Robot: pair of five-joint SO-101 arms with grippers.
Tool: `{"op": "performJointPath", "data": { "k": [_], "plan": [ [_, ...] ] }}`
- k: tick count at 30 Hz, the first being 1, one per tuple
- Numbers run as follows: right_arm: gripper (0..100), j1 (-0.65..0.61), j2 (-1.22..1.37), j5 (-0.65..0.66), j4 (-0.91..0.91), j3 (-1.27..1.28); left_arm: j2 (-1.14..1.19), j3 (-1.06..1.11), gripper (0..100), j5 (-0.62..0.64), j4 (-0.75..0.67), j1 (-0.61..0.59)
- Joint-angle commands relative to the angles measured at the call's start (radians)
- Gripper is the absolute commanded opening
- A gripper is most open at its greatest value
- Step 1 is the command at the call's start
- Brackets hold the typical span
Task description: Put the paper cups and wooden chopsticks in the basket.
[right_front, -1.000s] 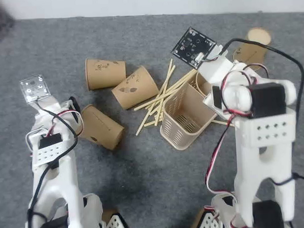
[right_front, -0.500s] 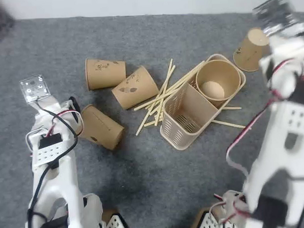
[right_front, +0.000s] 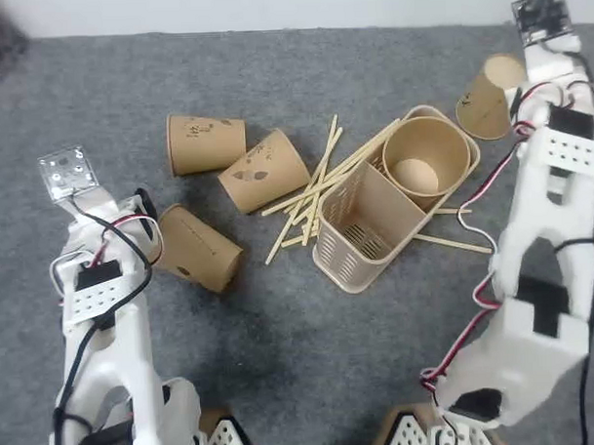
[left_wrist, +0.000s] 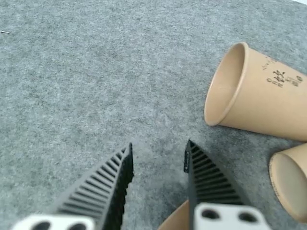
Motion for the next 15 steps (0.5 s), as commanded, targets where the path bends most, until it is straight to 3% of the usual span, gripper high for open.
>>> {"op": "performJointPath", "data": {
  "k": [1,7,15],
  "plan": [
    [0.9,-0.028,0.044,-0.06,-0.068,-0.103,-0.002,-0.007,18,0.002,-0.025,0.008],
    [0.9,-0.022,0.225,-0.092,-0.061,-0.273,-0.002,-0.007,18,0.002,-0.025,0.008],
    [0.9,-0.004,0.39,-0.091,0.2,-0.474,-0.003,0.012,18,0.002,-0.061,0.008]
  ]
}}
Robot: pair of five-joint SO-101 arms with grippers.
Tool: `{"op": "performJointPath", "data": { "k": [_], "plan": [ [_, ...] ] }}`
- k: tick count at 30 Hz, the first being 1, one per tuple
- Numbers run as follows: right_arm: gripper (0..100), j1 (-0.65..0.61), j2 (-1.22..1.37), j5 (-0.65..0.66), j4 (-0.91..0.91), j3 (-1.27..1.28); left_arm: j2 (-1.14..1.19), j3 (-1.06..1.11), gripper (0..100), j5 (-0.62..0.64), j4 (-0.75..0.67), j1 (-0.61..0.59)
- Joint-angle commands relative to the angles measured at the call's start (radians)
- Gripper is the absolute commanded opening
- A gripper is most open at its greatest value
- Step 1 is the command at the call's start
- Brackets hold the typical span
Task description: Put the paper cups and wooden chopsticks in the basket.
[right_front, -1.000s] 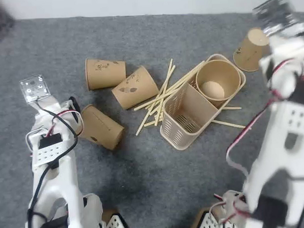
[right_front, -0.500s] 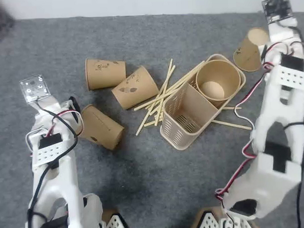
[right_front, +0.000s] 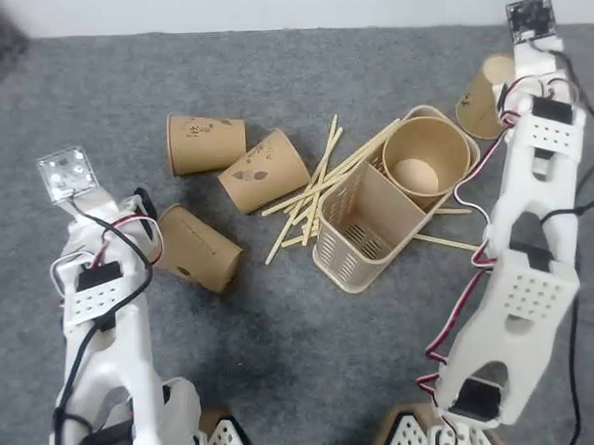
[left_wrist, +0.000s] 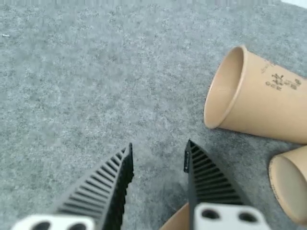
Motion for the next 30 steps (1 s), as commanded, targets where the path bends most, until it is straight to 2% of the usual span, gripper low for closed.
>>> {"op": "performJointPath", "data": {
  "k": [1,4,9,12,15,18,23,30],
  "plan": [
    [0.9,0.013,0.007,-0.009,0.17,-0.1,-0.003,0.004,18,0.002,-0.041,0.008],
    [0.9,0.035,0.007,0.002,0.344,-0.143,-0.003,0.004,18,0.002,-0.041,0.008],
    [0.8,0.073,0.007,0.178,0.806,-0.221,-0.003,0.004,18,0.002,-0.041,0.008],
    [0.8,0.168,0.007,0.19,1.05,-0.311,-0.003,0.004,18,0.002,-0.041,0.008],
    [0.7,0.321,-0.053,0.213,1.033,-0.35,-0.003,0.004,18,0.002,-0.041,0.008],
    [0.7,0.363,-0.153,0.258,1.026,-0.39,-0.003,0.004,18,0.002,-0.041,0.009],
    [0.7,0.259,-0.234,0.16,0.88,-0.427,-0.003,0.004,18,0.002,-0.041,0.009],
    [0.8,0.088,-0.189,-0.009,0.53,-0.422,-0.003,0.004,18,0.002,-0.041,0.009]
  ]
}}
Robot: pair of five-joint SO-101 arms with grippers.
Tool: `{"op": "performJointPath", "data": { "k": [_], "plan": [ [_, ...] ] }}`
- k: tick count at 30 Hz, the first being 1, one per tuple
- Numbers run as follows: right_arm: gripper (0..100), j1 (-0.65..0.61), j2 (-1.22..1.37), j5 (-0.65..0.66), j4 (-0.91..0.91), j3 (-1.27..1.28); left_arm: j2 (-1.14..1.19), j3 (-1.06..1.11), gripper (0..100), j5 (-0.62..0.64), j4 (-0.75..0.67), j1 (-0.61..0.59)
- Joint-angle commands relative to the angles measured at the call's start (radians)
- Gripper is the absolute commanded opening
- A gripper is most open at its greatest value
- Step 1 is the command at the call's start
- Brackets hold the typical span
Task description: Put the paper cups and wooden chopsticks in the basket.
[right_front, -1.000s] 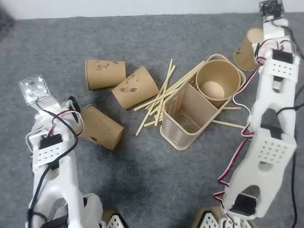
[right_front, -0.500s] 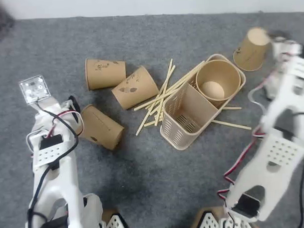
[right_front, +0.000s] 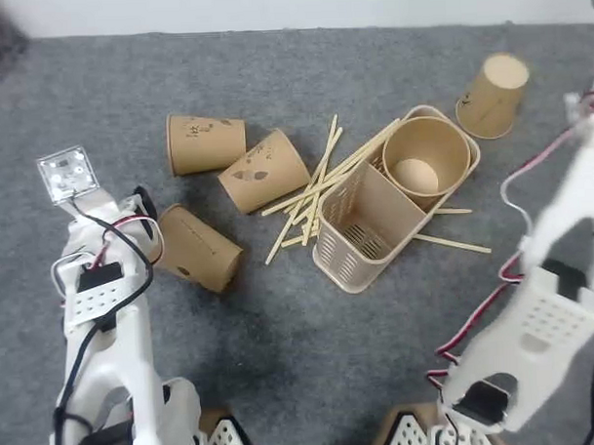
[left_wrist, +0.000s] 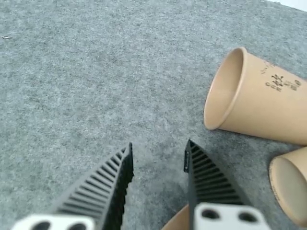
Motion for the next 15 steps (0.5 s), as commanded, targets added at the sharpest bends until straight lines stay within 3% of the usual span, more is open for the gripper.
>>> {"op": "performJointPath", "data": {
  "k": [1,7,15],
  "plan": [
    [0.9,-0.074,-0.01,-0.103,-0.202,-0.048,-0.005,-0.005,18,0.002,-0.02,0.009],
    [0.9,-0.163,0.163,-0.127,-0.547,-0.051,-0.005,-0.005,18,0.002,-0.021,0.009],
    [0.9,-0.188,0.401,-0.126,-0.661,-0.052,-0.005,-0.007,18,0.0,-0.023,0.009]
  ]
}}
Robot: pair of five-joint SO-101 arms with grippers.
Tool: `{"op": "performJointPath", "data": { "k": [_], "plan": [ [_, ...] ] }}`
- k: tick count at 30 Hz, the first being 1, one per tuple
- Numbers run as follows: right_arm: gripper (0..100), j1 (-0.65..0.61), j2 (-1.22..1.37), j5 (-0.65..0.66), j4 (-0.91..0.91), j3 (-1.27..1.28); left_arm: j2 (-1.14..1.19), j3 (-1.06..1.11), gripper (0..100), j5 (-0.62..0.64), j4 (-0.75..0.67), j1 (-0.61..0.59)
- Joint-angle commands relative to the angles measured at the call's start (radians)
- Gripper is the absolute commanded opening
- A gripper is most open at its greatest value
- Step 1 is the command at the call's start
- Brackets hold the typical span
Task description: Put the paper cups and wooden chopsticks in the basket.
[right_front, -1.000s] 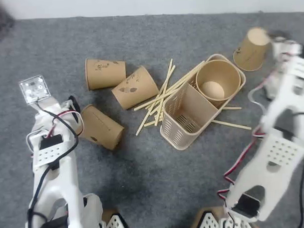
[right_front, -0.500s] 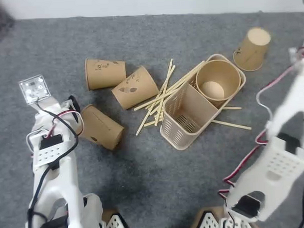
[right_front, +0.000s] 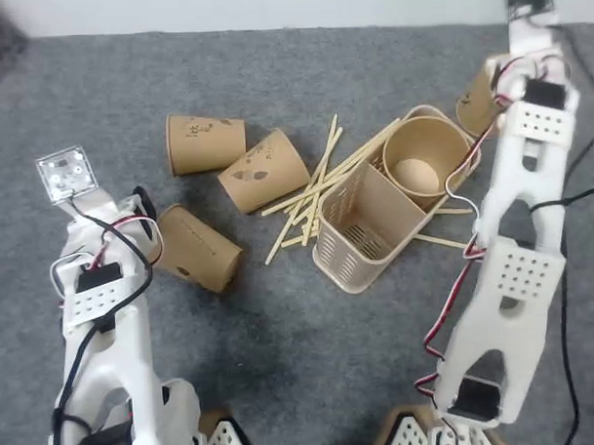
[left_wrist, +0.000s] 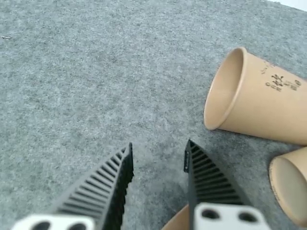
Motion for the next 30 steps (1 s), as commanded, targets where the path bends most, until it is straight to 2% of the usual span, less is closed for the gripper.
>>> {"op": "performJointPath", "data": {
  "k": [1,7,10,16,20,22,25,30],
  "plan": [
    [0.9,-0.002,0.03,-0.014,-0.031,-0.052,-0.005,-0.008,18,0.0,-0.023,0.011],
    [0.9,0.027,0.051,-0.014,0.125,-0.06,-0.005,-0.005,18,-0.023,-0.023,0.028],
    [0.9,0.056,0.044,-0.014,0.277,-0.118,-0.005,-0.005,18,-0.026,-0.023,0.029],
    [0.9,0.096,0.045,-0.005,0.671,-0.353,-0.005,-0.005,18,-0.026,-0.023,0.029],
    [0.8,0.09,0.054,0.149,0.978,-0.451,-0.005,-0.005,18,-0.026,-0.023,0.028],
    [0.7,0.122,0.039,0.163,0.987,-0.4,-0.005,-0.005,18,-0.026,-0.023,0.025],
    [0.7,0.239,-0.027,0.169,0.984,-0.318,-0.005,-0.005,18,-0.026,-0.023,0.025],
    [0.7,0.372,-0.2,0.256,0.981,-0.252,-0.005,-0.004,18,-0.026,-0.023,0.028]
  ]
}}
